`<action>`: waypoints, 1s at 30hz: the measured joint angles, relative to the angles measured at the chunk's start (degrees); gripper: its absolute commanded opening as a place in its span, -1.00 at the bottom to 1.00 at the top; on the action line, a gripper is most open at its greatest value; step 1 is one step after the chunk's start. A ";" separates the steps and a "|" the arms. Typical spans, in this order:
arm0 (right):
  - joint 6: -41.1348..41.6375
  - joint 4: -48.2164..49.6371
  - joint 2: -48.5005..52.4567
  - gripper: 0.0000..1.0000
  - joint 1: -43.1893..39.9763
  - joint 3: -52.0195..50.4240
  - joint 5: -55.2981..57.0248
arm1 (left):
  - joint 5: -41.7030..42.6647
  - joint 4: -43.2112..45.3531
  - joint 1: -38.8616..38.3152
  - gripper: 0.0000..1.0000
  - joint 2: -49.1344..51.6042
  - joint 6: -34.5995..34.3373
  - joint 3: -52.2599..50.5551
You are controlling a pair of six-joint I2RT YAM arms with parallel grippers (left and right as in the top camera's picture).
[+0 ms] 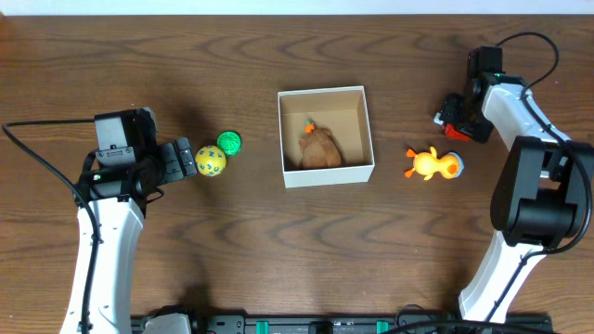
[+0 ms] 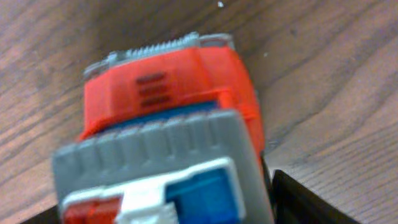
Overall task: Pack container
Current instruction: 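Move the right gripper to the red fire truck and grasp it, then place the red truck into the box with the right gripper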
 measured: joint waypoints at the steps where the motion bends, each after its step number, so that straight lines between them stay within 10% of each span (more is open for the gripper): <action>1: 0.09 0.09 0.00 0.18 0.00 0.00 0.07 | 0.00 0.00 0.00 0.96 0.00 0.00 0.00; 14: 0.09 -0.46 -8.31 0.12 4.24 0.02 -4.48 | 0.00 0.02 0.00 0.96 0.00 0.00 0.00; 22: 0.11 0.22 -26.69 0.07 18.43 1.51 -7.06 | 0.00 0.02 0.00 0.96 0.00 0.00 0.00; 30: 3.32 -1.31 -21.64 0.13 32.79 1.68 -3.39 | 0.00 0.00 0.00 0.96 0.00 0.00 0.00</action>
